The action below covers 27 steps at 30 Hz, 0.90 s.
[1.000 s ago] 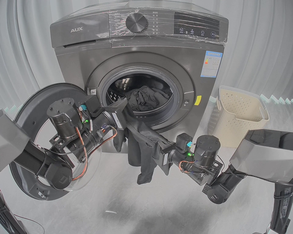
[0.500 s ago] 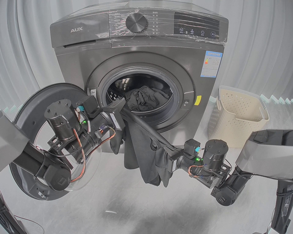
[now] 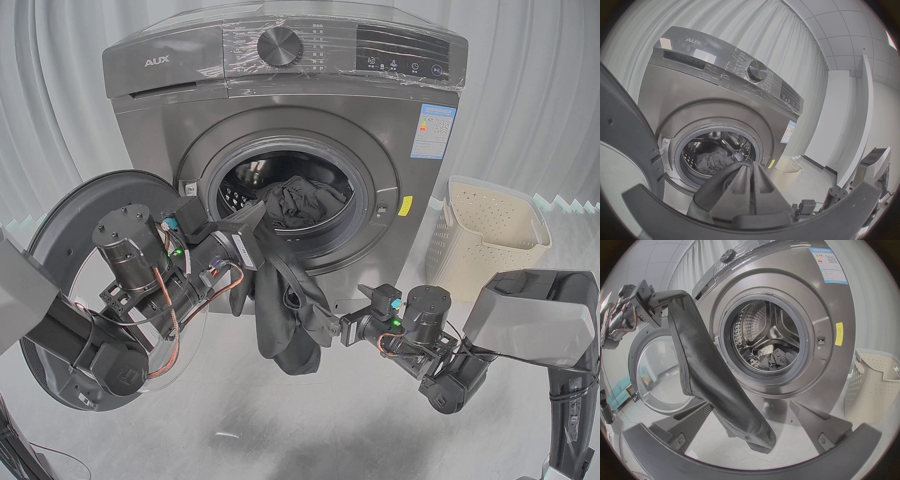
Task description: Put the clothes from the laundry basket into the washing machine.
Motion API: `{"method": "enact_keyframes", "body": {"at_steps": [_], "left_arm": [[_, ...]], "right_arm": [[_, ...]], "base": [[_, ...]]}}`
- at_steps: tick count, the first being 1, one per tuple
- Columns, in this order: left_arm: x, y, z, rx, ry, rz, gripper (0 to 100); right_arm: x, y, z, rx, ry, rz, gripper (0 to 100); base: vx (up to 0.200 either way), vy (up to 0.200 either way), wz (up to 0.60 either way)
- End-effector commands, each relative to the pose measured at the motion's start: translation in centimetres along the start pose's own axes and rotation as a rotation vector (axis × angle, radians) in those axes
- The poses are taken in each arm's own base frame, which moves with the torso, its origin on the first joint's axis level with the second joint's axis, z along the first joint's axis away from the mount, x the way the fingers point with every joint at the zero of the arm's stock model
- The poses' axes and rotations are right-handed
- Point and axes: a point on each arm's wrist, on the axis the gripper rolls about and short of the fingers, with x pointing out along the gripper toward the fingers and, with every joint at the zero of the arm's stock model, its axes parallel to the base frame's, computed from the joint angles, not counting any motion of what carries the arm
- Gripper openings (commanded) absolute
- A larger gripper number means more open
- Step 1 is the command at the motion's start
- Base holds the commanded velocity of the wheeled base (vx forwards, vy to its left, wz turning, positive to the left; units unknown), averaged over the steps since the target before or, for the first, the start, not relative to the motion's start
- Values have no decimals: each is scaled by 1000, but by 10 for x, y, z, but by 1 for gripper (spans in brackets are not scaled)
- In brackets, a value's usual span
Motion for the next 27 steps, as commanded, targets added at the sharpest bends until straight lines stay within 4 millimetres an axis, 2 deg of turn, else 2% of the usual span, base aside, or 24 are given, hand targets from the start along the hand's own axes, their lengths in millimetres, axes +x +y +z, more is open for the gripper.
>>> {"method": "enact_keyframes", "body": {"at_steps": [1,9,18,24,27], "left_arm": [[0,0,0,0,-1,-1,0],[0,-3,-1,-2,2,-8,0],[2,-5,-3,-3,5,-10,0],[7,-3,1,-1,-17,5,0],[9,-3,2,-1,-21,6,0]], "right_arm": [[2,-2,-8,-1,16,-6,100],[5,4,-15,-1,26,11,100],[13,24,-23,-2,23,57,100],[2,27,-34,-4,80,46,100],[-4,34,-35,-8,96,66,100]], "base": [[0,0,0],[0,0,0],[0,0,0],[0,0,0],[0,0,0]]}}
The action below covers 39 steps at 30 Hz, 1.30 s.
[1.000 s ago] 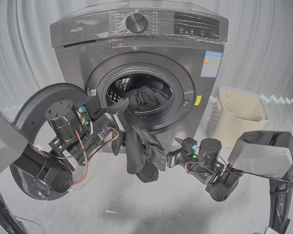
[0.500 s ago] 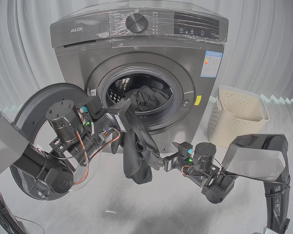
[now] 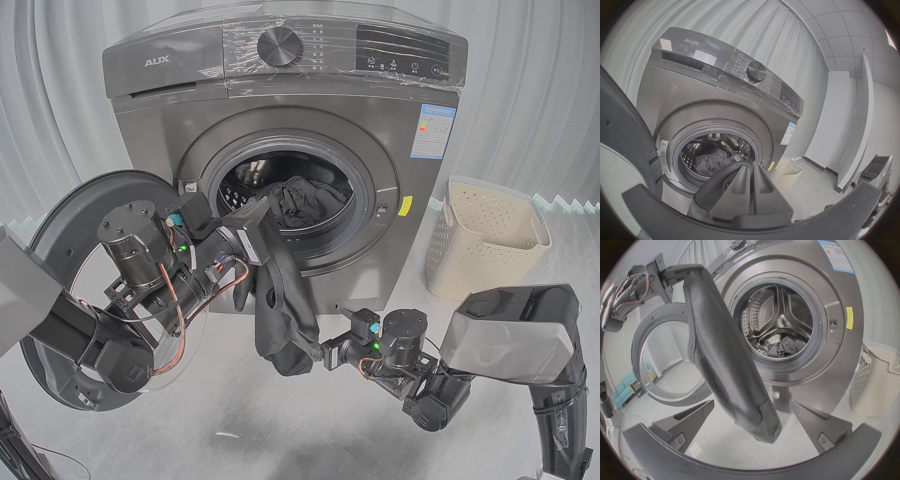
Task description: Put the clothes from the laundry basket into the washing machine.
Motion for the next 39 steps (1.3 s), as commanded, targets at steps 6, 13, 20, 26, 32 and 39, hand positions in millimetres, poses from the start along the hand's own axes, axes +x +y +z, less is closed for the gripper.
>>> {"method": "enact_keyframes", "body": {"at_steps": [6,13,20,26,32,39], "left_arm": [[5,1,-1,-1,-5,4,0],[7,2,-1,0,-13,18,0],[7,1,0,0,-17,17,0],[6,0,2,-1,-21,18,0],[5,-1,3,-2,-23,16,0],[5,3,-1,1,-14,29,0]], "right_arm": [[-7,29,-3,-12,20,68,100],[-7,46,-6,-17,10,124,100],[3,60,3,-11,-38,139,100],[30,40,-8,-4,-51,46,100],[39,32,-6,15,-79,26,0],[33,33,0,29,-88,30,0]], "base": [[0,0,0],[0,0,0],[0,0,0],[0,0,0],[0,0,0],[0,0,0]]}}
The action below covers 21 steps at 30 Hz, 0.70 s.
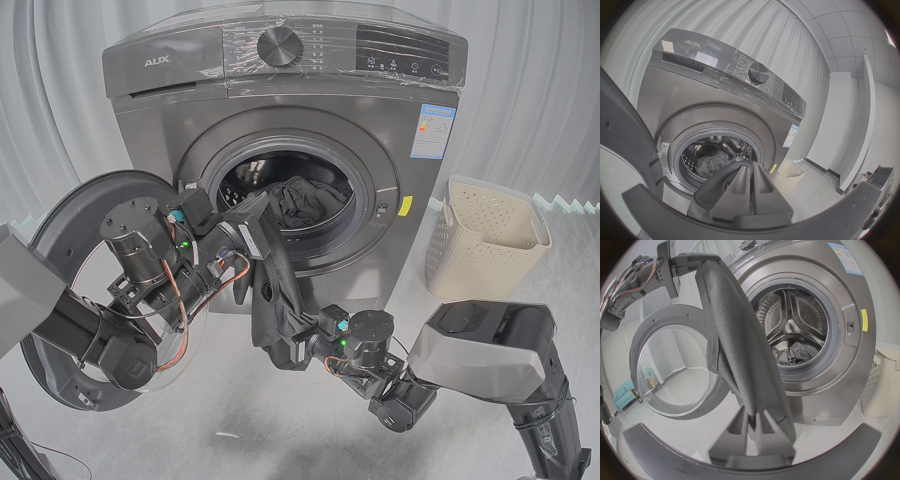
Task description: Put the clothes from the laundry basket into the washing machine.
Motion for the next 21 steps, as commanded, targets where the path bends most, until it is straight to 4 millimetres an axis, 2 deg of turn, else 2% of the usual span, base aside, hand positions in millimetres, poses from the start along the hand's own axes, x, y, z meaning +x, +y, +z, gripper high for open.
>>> {"method": "enact_keyframes", "body": {"at_steps": [1,7,13,21], "left_arm": [[-1,4,-3,2,9,11,0],[-7,5,-6,2,29,15,0],[-20,5,-5,2,37,15,0],[-52,5,0,14,71,9,0]], "right_arm": [[-8,1,4,7,9,2,0],[-31,-2,37,15,-17,0,0],[-53,-19,62,18,-32,-30,0],[-83,-36,87,20,-73,-19,0]], "base": [[0,0,0],[0,0,0],[0,0,0],[0,0,0]]}}
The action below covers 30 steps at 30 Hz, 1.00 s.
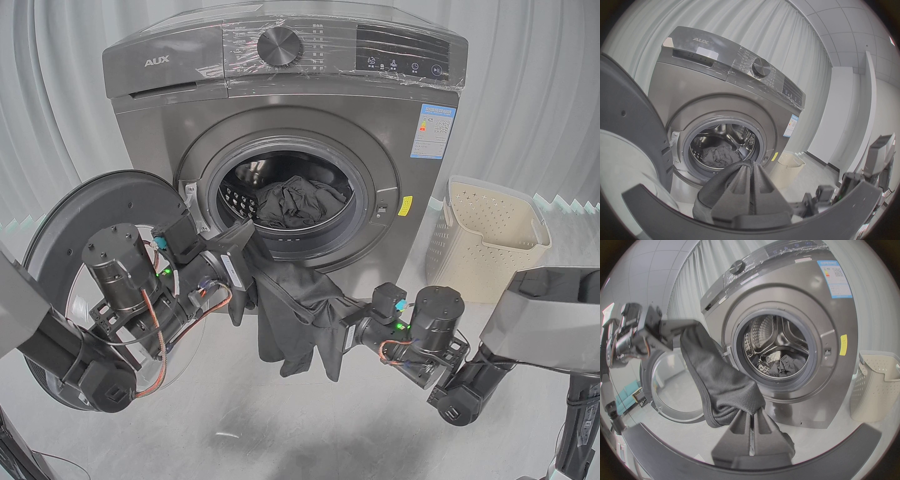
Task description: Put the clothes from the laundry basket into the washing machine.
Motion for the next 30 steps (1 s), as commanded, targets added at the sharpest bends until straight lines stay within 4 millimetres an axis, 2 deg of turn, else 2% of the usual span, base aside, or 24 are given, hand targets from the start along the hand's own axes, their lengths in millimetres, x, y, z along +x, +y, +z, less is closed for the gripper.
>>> {"method": "enact_keyframes", "body": {"at_steps": [1,3,4,9,14,19,30], "left_arm": [[-25,-2,10,13,-5,-9,0],[-29,-2,10,19,1,-8,0],[-40,-3,12,34,4,-15,0],[-67,-5,26,35,-24,-39,0],[-82,-5,35,37,-44,-77,0],[-84,-6,40,37,-61,-83,0],[-87,-1,31,38,-24,-60,0]], "right_arm": [[-22,-12,31,3,-65,-8,0],[-23,-12,35,7,-76,-7,0],[-26,-14,40,8,-99,-5,0],[-43,-13,52,25,-106,28,0],[-60,-10,62,51,-117,40,0],[-51,-10,82,59,-211,16,0],[-37,-8,102,122,-319,-60,0]], "base": [[0,0,0],[0,0,0],[0,0,0],[0,0,0],[0,0,0],[0,0,0],[0,0,0]]}}
